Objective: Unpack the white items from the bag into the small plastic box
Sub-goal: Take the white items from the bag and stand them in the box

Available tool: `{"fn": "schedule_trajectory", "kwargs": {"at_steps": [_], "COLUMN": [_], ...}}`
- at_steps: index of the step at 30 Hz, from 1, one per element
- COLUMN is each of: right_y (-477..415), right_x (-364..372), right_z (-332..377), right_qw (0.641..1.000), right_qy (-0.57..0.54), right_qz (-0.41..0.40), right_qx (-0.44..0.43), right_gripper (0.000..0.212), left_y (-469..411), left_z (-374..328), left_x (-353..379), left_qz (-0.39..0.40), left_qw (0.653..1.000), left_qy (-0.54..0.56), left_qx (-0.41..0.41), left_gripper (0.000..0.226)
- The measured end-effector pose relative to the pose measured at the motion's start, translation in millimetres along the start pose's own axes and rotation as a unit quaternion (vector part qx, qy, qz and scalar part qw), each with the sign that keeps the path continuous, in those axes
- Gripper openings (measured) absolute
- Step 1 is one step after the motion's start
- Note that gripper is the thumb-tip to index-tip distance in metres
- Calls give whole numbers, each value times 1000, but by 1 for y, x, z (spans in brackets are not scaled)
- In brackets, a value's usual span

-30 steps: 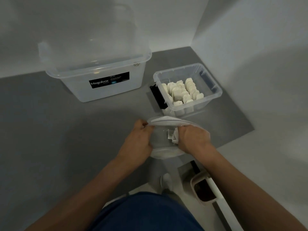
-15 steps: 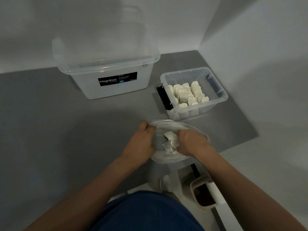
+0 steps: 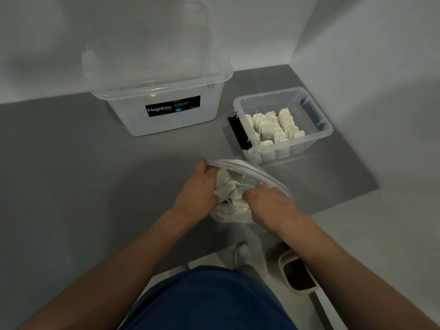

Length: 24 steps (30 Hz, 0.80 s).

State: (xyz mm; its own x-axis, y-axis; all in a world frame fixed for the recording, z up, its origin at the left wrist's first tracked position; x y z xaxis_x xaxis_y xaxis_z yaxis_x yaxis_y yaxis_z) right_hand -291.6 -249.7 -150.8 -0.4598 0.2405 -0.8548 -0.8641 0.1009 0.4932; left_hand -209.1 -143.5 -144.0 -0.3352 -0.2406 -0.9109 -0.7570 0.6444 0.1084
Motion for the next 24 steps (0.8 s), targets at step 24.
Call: {"fn": "schedule_trajectory", "kwargs": {"at_steps": [24], "right_y": [-43], "right_x": [-5], "right_z": [-27], "right_qw": [963], "right_qy": [-204], "right_qz": [-173], "right_qx": [-41], "right_gripper": [43], "left_y": [-26], "left_z": [41], "left_x": [39], "left_qz": [46], "left_qw": [991], "left_qy": [-126], "left_qx": [19], "left_gripper": [5]}}
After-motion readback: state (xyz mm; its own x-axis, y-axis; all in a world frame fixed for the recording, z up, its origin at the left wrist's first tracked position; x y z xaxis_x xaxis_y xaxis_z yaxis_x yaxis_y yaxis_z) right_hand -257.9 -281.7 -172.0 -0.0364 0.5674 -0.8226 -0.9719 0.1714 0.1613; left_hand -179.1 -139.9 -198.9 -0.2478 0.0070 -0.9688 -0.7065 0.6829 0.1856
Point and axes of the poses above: each hand's wrist, its own y-axis away from the middle knuckle, its own x-axis out of the palm, z = x × y, the point moved 10 cm from there along -y, towards the middle knuckle, and after that the axes turned 12 degrees about -y, right-handed, at the moved point
